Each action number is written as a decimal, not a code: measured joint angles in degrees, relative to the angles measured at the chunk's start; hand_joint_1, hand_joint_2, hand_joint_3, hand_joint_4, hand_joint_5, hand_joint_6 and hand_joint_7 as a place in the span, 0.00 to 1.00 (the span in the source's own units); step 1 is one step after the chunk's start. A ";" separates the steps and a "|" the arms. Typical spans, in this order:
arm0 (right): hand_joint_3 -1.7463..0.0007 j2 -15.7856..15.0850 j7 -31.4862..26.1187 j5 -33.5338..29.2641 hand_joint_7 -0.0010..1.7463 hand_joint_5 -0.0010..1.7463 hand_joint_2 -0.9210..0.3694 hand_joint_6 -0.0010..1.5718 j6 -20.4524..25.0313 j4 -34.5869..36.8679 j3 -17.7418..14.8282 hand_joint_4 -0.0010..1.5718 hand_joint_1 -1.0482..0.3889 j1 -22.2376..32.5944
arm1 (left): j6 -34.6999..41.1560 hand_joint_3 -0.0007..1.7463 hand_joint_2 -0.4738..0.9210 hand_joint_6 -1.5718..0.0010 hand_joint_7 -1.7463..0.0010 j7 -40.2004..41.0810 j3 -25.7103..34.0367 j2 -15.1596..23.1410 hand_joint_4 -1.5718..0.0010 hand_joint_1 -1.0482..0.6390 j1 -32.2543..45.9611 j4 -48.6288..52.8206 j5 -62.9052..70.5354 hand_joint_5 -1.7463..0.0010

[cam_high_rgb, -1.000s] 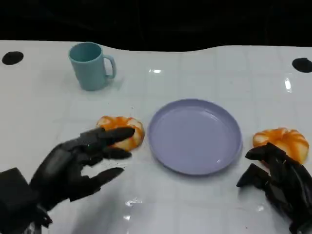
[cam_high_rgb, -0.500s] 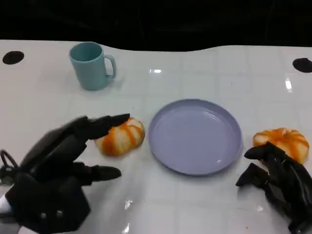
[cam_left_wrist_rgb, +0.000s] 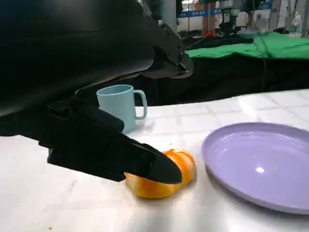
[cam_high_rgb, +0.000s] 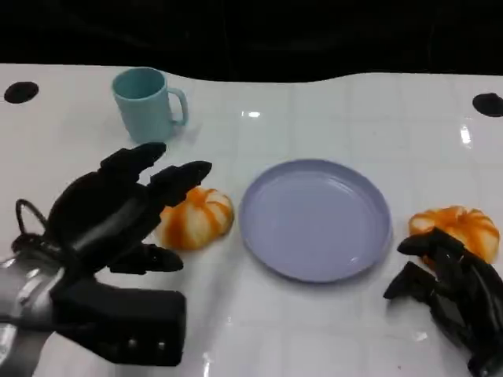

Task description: Grasp the bread from the table and place it into the plate.

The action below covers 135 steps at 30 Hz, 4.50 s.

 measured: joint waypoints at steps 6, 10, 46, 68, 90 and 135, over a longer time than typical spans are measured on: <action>0.89 -0.04 0.07 0.22 0.67 0.88 0.00 0.41 0.44 -0.59 -0.09 0.43 0.35 0.10 | 2.56 0.00 0.92 0.91 1.00 -1.01 -4.52 0.06 0.99 0.30 -4.99 5.01 1.67 0.96; 0.89 -0.09 0.16 0.68 0.67 0.88 0.00 0.41 0.91 -1.07 0.00 0.42 0.34 0.34 | 3.65 0.00 0.93 0.90 1.00 -2.06 -8.34 -0.85 0.97 0.30 -11.19 16.32 1.63 0.95; 0.89 -0.27 1.33 0.66 0.68 0.89 0.00 0.40 -0.05 -1.79 0.10 0.43 0.35 1.28 | 1.53 0.13 1.00 0.50 0.49 13.50 -18.98 -14.05 0.57 0.46 -35.83 69.22 -5.83 0.03; 0.87 -1.15 2.56 0.63 0.67 0.89 0.00 0.40 -0.74 0.12 0.06 0.43 0.33 0.28 | 0.68 0.52 0.79 0.64 0.00 29.51 -15.85 -15.25 0.47 0.52 -34.96 65.76 -11.19 0.00; 0.88 -1.20 1.21 0.61 0.67 0.89 0.00 0.43 -1.15 1.18 0.11 0.44 0.34 -0.66 | -17.35 0.68 0.70 0.52 0.00 14.60 -16.74 -21.46 0.43 0.51 -41.58 63.73 -13.54 0.00; 0.88 -0.64 1.18 0.61 0.70 0.89 0.00 0.41 -0.29 -0.76 0.12 0.43 0.33 0.40 | -11.77 0.22 1.00 0.73 0.98 2.63 -22.39 -24.41 0.76 0.23 -46.88 67.88 -10.79 0.92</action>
